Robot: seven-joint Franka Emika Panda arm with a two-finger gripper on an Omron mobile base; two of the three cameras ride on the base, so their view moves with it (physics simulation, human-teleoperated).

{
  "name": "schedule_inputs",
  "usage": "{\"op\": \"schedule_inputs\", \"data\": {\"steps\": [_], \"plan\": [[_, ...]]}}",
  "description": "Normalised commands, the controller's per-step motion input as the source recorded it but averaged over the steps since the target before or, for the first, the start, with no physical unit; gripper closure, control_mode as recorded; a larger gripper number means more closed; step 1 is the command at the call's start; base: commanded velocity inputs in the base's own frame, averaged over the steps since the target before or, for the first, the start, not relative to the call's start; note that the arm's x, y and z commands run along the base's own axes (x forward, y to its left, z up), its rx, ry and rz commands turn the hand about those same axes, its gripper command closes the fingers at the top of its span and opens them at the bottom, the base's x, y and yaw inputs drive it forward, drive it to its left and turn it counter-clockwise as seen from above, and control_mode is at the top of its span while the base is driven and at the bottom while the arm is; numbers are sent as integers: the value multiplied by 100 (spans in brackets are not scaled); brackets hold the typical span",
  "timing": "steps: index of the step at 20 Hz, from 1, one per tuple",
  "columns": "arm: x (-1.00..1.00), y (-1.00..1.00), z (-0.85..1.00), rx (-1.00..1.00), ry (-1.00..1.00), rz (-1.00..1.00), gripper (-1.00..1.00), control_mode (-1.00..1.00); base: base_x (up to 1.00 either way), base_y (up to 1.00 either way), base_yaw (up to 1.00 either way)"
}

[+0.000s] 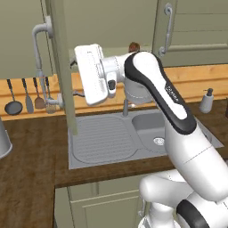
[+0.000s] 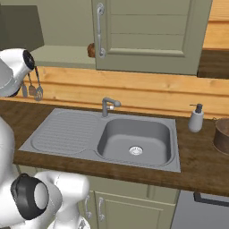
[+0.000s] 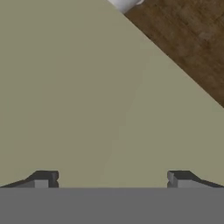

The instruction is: Open the cabinet, pick up the bread from the cabinet and place it in the basket. Then move the basket to the dining counter.

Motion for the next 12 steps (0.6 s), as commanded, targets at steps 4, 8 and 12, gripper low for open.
{"op": "schedule_inputs", "data": {"steps": [4, 8, 12], "plan": [[5, 18, -1, 0, 0, 0, -100, -100, 0, 0, 0], [11, 18, -6, 0, 0, 0, -100, -100, 0, 0, 0], [17, 56, -13, 0, 0, 0, -100, -100, 0, 0, 0]]}}
